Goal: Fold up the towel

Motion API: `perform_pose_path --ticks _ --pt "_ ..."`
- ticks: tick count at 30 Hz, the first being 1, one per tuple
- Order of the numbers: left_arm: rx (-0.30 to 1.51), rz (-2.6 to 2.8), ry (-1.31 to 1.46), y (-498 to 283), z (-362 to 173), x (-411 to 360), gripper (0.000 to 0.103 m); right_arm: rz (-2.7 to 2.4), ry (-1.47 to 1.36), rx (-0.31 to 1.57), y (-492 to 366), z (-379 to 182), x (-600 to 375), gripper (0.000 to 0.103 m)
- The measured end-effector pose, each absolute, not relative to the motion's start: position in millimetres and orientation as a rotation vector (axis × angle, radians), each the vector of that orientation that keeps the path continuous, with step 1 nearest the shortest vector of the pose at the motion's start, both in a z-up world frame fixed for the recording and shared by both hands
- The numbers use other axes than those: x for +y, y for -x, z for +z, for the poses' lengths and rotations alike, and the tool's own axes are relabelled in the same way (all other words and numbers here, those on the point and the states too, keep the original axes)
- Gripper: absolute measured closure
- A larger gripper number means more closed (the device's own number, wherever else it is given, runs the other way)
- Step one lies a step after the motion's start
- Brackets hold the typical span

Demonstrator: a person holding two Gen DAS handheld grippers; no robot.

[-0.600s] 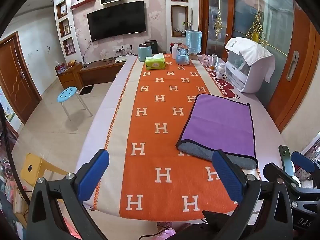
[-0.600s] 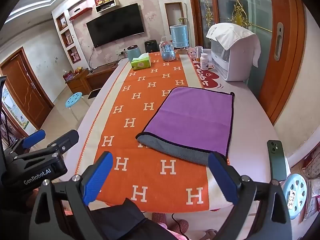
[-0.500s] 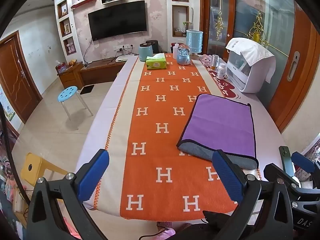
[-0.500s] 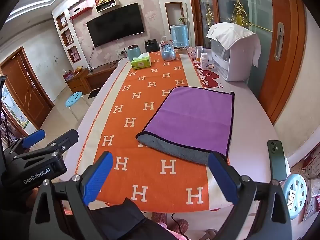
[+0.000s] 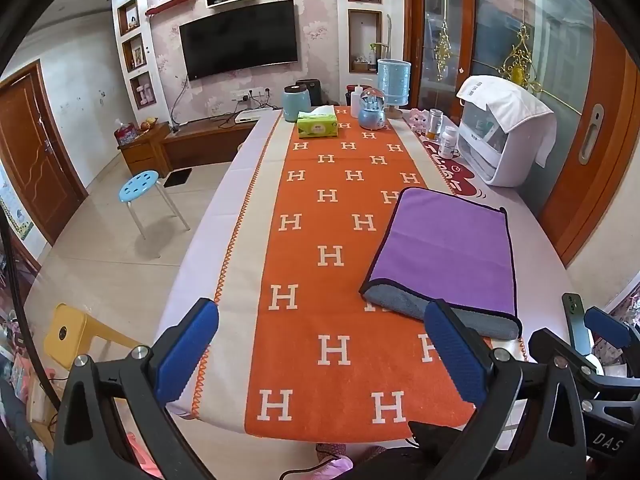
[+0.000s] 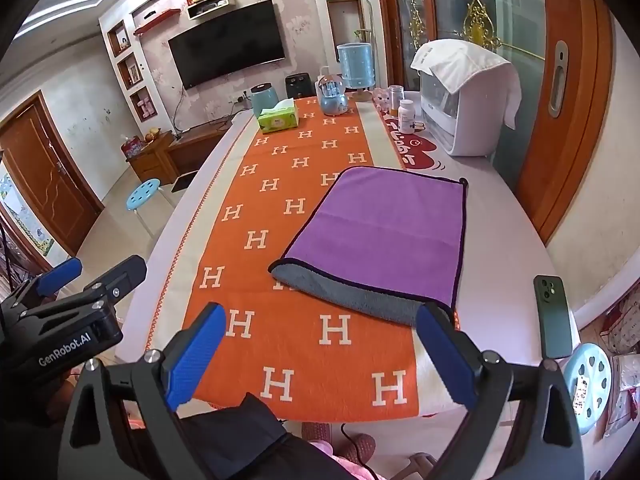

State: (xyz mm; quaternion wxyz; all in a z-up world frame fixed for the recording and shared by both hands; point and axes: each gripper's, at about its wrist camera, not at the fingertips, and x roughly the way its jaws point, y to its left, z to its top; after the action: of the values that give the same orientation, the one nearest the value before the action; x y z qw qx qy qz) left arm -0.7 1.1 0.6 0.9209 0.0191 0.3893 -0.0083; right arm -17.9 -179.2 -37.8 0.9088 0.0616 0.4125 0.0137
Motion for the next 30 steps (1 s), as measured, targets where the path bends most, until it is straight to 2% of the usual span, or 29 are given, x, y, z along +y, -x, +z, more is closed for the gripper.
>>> perform_pose_path --ticks 30 --pt "0.849 -0.065 -0.02 -8.3 -14.2 15.7 0.001 -0.07 -0.117 0.882 11.6 -32.3 -170.3 0.007"
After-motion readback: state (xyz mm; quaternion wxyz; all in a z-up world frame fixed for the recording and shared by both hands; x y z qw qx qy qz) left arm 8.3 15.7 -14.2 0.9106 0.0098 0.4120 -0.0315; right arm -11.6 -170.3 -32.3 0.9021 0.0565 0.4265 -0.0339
